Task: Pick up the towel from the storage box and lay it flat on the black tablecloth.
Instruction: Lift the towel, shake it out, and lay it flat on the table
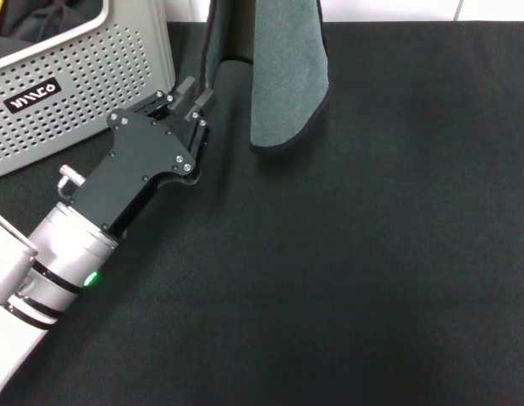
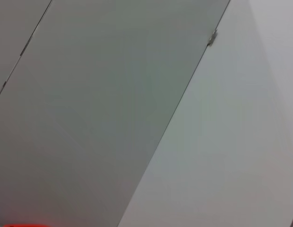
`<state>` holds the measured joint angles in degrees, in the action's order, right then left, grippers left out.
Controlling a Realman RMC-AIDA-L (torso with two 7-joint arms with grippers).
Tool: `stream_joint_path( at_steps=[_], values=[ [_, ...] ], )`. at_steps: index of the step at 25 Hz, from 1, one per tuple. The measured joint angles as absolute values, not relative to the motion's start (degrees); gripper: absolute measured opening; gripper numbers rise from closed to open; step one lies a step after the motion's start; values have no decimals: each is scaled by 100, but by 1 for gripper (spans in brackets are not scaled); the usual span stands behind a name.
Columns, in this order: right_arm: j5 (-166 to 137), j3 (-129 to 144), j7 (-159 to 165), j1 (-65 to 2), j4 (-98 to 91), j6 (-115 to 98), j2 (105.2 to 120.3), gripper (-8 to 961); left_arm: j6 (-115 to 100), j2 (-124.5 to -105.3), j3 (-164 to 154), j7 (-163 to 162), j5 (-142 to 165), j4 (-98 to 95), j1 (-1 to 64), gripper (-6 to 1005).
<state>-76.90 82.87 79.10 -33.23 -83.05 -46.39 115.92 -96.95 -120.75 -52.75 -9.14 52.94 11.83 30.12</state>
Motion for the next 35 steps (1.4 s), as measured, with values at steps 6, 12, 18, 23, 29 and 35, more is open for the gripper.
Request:
stream_joint_path(
  at_steps=[6,12,18,23,29,35],
  values=[
    [-7690,8288,7910,-3338,-8302,-4642,11597,37,-9724,-12075,-5276,-914,5307,1180,3015,140],
    [-7690,8292,7916,-3303,-8298,-4677,11602,38,-9822,-12075,-5281,-943,5309,1166,3018,31],
    [-7698,8325,7956,-3131,-8323,-4786,11592,40,-10100,-12075,-5304,-982,5478,1152,3007,14],
    [-7722,8305,8093,-2882,-8380,-5089,11577,41,-10582,-12047,-5362,-1553,5634,701,2744,6],
    [-7721,8310,8184,-2217,-8676,-5597,11591,42,-11067,-12018,-5487,-2823,6013,-501,2222,6],
    [-7741,8313,8439,-1661,-9057,-6179,11572,43,-11409,-11984,-5815,-3551,6229,-1390,1942,7]
  ],
)
